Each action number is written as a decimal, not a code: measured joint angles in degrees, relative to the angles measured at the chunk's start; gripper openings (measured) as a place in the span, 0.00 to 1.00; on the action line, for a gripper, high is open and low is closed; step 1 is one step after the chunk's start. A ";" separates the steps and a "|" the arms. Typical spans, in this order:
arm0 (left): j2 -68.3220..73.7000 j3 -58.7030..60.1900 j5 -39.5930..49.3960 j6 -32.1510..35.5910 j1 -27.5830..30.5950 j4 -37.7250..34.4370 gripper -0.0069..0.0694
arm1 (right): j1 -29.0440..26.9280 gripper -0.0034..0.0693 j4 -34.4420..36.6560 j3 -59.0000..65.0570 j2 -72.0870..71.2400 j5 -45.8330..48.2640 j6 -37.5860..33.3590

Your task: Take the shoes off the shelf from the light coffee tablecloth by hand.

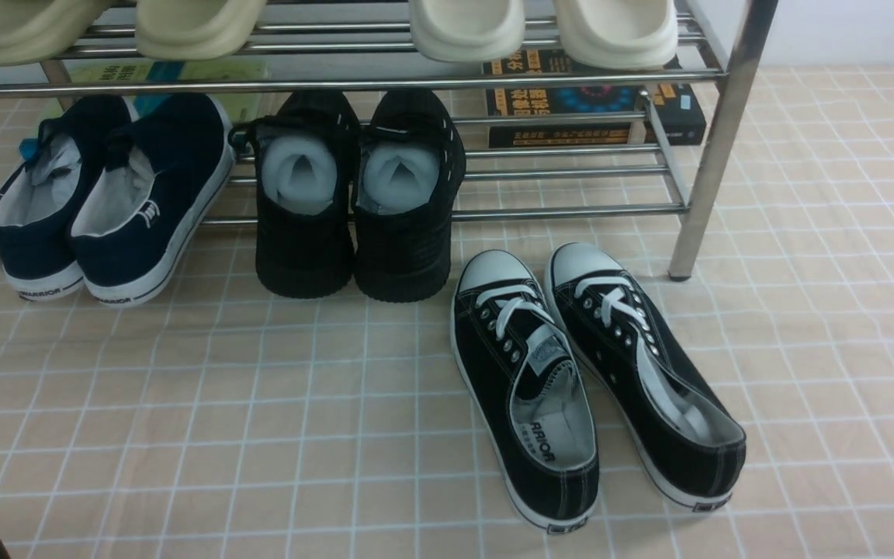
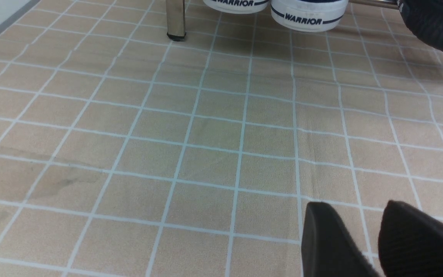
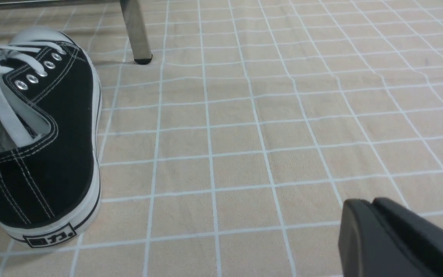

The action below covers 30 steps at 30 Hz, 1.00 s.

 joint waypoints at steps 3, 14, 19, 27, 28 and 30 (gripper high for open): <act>0.00 0.00 0.00 0.00 0.00 0.00 0.41 | 0.00 0.10 0.00 -0.06 -0.02 0.22 0.02; 0.00 0.00 0.00 0.00 0.00 0.00 0.41 | 0.00 0.11 0.00 -0.06 -0.02 0.26 0.02; 0.00 0.00 0.00 0.00 0.00 0.00 0.41 | 0.00 0.12 0.00 -0.06 -0.02 0.26 0.02; 0.00 0.00 0.00 0.00 0.00 0.00 0.41 | 0.00 0.14 0.00 -0.06 -0.02 0.26 0.02; 0.00 0.00 0.00 0.00 0.00 0.00 0.41 | 0.00 0.14 0.00 -0.06 -0.02 0.26 0.02; 0.00 0.00 0.00 0.00 0.00 0.00 0.41 | 0.00 0.15 0.00 -0.06 -0.02 0.26 0.02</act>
